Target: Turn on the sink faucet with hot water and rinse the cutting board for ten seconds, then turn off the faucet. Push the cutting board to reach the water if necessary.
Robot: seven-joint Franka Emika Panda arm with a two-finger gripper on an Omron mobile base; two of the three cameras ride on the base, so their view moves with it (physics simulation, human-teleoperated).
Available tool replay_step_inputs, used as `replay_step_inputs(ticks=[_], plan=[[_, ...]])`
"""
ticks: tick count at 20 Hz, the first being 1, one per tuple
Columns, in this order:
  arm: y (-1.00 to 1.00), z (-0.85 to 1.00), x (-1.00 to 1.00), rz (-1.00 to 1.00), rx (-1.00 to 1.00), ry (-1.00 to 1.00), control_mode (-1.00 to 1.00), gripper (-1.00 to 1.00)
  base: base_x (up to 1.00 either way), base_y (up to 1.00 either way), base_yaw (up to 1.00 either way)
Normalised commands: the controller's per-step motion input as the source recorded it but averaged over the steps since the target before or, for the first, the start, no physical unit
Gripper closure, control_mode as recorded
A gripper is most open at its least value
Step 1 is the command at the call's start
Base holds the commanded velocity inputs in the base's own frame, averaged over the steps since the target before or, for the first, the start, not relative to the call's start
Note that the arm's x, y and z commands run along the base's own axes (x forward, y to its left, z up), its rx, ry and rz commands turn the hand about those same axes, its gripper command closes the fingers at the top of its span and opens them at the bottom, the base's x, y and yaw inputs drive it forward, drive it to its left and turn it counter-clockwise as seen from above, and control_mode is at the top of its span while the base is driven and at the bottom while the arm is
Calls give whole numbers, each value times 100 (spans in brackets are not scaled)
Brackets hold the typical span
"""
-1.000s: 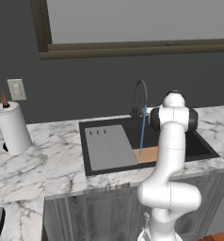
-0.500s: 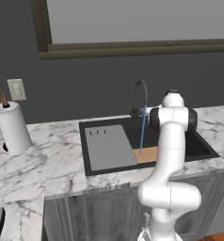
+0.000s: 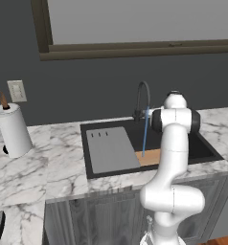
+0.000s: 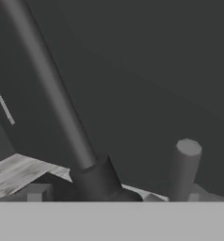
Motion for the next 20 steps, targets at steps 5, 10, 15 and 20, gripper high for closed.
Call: replay_step_inputs(ticks=[5,10,15,20], plan=[[69,0,0,0,-7,0,-100,-100,0,0,0],[72,0,0,0,-7,0,-100,-100,0,0,0],[78,0,0,0,-9,0,-100,-100,0,0,0],[88,0,0,0,-12,0,-100,-100,0,0,0]])
